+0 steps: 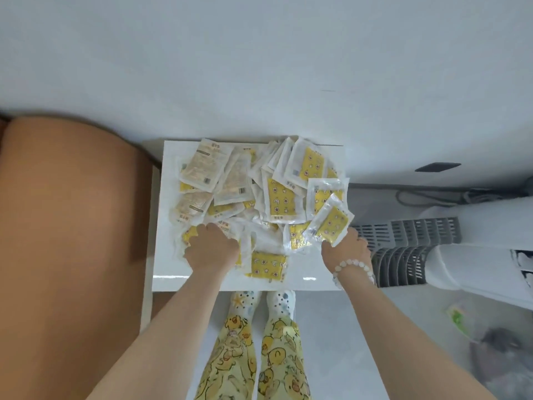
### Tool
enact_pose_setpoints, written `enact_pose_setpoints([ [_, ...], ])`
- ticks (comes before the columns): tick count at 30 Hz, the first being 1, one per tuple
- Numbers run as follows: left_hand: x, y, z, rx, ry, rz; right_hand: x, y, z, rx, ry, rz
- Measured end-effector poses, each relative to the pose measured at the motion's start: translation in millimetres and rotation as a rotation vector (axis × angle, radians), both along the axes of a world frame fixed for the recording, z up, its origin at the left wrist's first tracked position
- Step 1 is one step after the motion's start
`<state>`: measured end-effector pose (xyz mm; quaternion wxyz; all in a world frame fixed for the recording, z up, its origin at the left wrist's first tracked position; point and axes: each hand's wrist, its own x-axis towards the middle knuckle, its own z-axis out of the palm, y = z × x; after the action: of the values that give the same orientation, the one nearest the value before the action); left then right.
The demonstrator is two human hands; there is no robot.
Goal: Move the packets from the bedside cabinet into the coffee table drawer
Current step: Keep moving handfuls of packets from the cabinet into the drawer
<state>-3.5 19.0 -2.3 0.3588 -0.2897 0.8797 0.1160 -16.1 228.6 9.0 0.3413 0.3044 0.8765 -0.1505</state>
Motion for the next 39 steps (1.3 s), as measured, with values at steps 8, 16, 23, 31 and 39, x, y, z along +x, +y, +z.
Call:
enact_pose_setpoints([
  [8, 4.5, 31.3, -67.0, -0.174, 0.024, 0.094, -66.2, -8.6, -70.9, -0.125, 0.074, -0.347],
  [16, 8.9, 26.8, -75.3, -0.244, 0.083, 0.032, -71.6, -19.3, -88.5, -0.074, 0.114, -0.374],
  [23, 21.1, 15.9, -74.3, -0.165, 0.171, 0.045, -70.8, -14.8, -91.7, -0.03, 0.147, -0.313],
  [31, 31.2, 11.1, -68.8, -0.205, 0.105, -0.155, -61.4, -10.0, -93.4, -0.003, 0.174, -0.282],
  [39, 49.6, 24.5, -66.0, -0.17, 0.049, -0.197, -44.8, -12.0, -77.9, -0.076, 0.188, -0.269],
])
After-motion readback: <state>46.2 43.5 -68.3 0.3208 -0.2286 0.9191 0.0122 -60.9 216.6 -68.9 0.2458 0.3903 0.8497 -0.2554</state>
